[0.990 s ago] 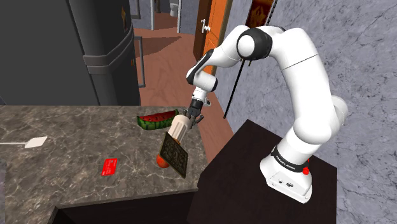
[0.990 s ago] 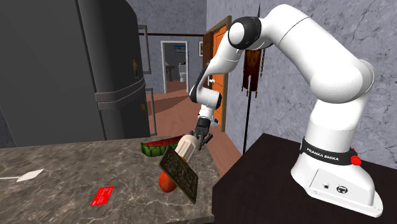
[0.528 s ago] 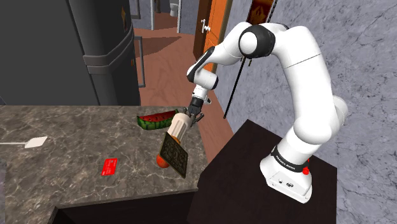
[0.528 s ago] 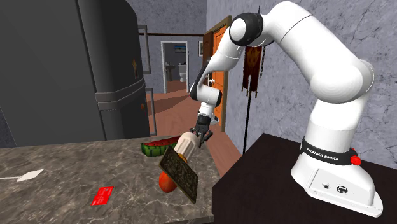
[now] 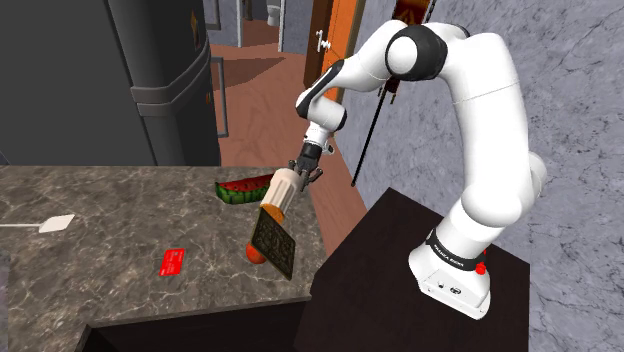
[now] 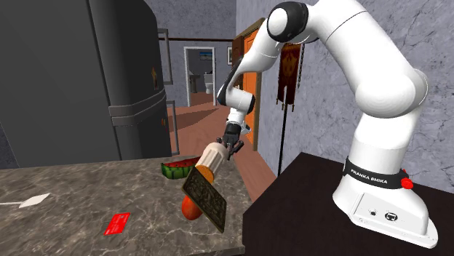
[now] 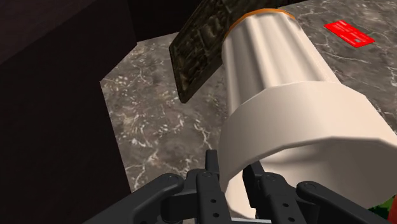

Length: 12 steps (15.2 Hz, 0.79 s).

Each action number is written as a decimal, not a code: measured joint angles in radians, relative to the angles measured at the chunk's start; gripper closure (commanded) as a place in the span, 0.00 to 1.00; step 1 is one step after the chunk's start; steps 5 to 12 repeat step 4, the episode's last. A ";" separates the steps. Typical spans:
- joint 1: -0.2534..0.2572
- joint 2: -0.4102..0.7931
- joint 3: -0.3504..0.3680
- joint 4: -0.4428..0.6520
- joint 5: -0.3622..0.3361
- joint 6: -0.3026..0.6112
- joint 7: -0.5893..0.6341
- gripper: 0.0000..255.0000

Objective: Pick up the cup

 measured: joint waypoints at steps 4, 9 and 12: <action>0.002 -0.042 -0.004 -0.020 -0.007 -0.017 0.014 1.00; 0.002 -0.042 -0.004 -0.020 -0.007 -0.017 0.014 1.00; 0.002 -0.042 -0.004 -0.020 -0.007 -0.017 0.014 1.00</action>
